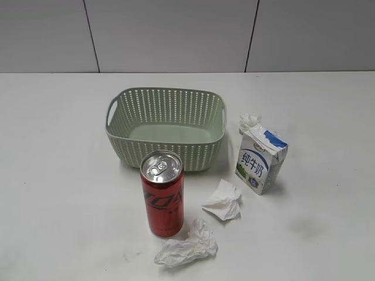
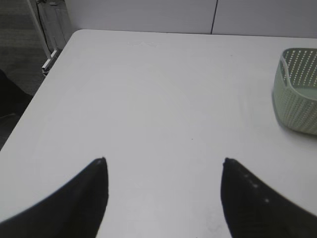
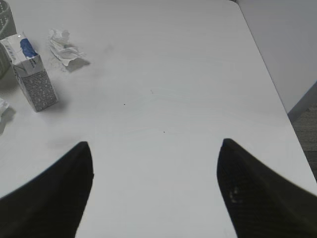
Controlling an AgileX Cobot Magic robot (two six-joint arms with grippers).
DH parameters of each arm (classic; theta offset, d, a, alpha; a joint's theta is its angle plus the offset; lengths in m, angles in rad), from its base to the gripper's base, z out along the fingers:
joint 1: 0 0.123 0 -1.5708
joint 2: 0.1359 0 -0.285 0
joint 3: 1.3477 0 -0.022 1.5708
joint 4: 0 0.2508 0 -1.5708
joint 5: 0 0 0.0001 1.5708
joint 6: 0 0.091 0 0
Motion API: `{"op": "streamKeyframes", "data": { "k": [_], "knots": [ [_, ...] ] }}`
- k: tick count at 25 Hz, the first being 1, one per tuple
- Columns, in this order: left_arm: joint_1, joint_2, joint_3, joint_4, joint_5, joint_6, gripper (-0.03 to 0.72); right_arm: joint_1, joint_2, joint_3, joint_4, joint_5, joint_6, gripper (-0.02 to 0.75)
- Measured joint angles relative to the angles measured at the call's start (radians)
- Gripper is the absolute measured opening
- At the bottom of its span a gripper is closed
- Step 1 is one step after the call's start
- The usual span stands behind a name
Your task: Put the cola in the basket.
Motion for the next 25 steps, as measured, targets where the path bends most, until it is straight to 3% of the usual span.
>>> {"op": "streamKeyframes", "data": {
  "k": [25],
  "knots": [
    [0.0, 0.012, -0.007, 0.0, -0.032, 0.0, 0.532, 0.0, 0.0, 0.0, 0.0, 0.0, 0.0, 0.592]
  ]
}}
